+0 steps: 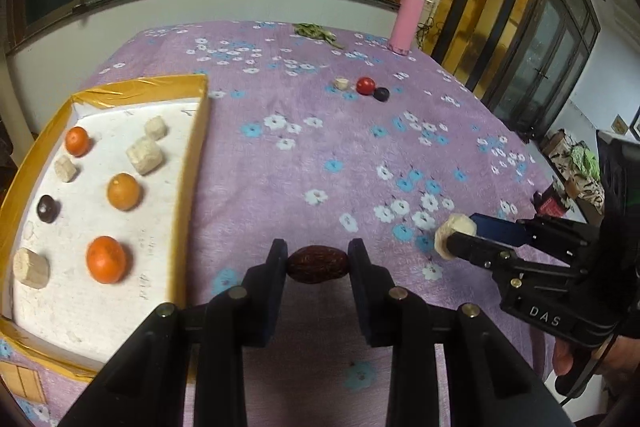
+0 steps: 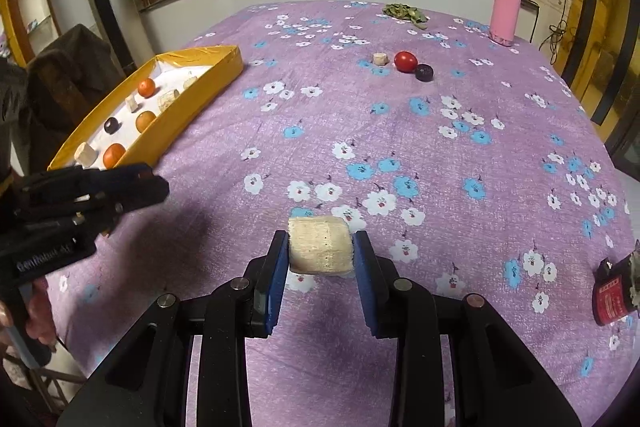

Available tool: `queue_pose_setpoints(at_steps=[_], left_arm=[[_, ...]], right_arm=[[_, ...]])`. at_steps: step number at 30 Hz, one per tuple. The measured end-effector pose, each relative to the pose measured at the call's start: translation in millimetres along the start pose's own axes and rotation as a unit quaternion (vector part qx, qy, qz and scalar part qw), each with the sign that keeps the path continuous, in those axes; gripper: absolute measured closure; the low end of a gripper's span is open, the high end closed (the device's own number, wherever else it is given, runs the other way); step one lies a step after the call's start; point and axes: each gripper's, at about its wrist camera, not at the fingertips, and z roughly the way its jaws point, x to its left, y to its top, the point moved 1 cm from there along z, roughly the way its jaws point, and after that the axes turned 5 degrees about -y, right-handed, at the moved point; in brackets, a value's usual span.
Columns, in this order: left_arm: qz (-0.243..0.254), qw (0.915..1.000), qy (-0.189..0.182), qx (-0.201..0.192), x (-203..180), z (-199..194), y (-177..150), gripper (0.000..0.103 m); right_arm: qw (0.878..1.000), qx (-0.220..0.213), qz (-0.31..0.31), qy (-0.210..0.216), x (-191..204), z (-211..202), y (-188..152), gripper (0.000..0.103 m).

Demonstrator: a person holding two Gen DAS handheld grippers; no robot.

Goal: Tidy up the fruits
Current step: 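Carry the plum and beige cube toward the tray, then lower the plum and cube into the tray and open both tools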

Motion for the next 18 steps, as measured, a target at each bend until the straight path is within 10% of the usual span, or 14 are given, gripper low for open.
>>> queue_pose_setpoints(at_steps=[18], left_arm=[[-0.049, 0.9954, 0.077, -0.030, 137, -68, 12, 0.069]], right_arm=[[0.995, -0.031, -0.057, 0.079, 131, 15, 87, 0.072]])
